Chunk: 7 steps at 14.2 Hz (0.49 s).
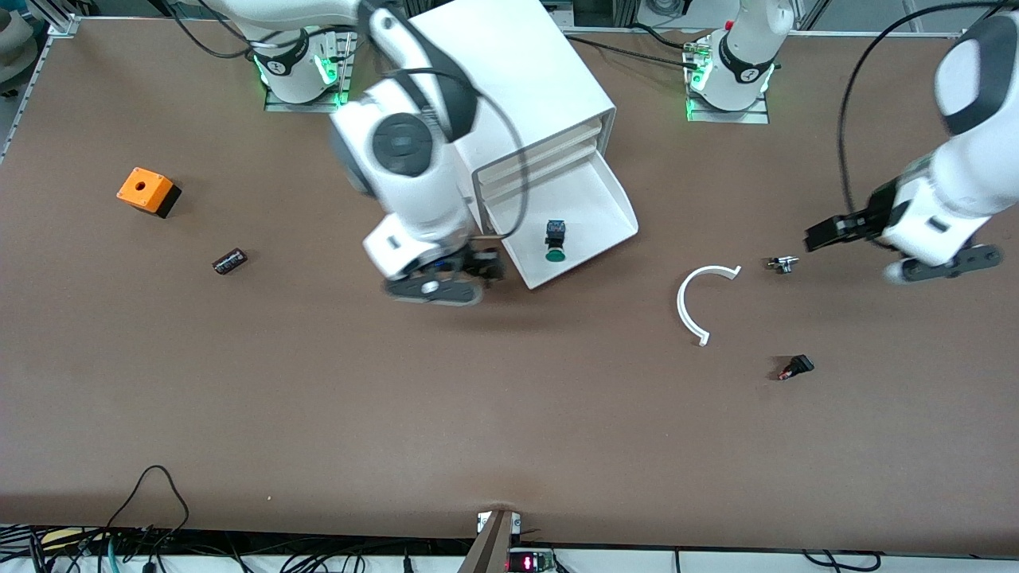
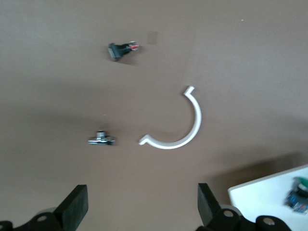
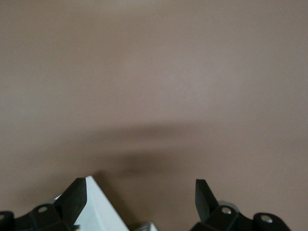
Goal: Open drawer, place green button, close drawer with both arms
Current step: 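Lower the button into the drawer and open the right gripper, then withdraw the right gripper while the left gripper reaches the drawer front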
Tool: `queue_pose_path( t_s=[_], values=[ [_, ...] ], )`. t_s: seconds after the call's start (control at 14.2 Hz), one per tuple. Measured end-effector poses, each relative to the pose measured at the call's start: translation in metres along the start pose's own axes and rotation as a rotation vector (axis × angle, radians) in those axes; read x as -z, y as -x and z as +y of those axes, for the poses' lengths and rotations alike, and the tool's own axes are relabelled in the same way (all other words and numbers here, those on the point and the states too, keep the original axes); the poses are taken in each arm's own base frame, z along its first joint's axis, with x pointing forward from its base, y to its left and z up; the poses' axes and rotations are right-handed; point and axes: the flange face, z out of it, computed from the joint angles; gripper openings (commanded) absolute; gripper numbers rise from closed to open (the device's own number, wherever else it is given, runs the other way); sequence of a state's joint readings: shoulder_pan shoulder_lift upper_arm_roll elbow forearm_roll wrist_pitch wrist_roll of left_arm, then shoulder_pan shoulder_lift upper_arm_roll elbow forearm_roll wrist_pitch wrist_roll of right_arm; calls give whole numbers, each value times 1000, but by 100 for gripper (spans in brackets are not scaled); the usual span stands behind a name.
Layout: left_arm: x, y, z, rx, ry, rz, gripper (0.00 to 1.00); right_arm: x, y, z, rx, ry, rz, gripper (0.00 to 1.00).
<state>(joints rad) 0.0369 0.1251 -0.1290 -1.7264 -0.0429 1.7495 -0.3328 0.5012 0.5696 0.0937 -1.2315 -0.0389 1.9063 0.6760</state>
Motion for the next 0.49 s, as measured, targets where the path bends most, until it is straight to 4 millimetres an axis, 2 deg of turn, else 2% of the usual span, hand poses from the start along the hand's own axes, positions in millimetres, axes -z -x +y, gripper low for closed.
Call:
queue_pose_path(
  t_s=[0.21,0.35,0.49],
  values=[
    [-33,2,59,61,18,1,100,45,-31,89,104,-20,-35,100],
    [-60,5,98,112,41,0,100,74,-34,147,186,-17,-38,100],
    [-89,7,130,156,62,-10,100,98,-26,201,251,6,-46,100]
  ],
)
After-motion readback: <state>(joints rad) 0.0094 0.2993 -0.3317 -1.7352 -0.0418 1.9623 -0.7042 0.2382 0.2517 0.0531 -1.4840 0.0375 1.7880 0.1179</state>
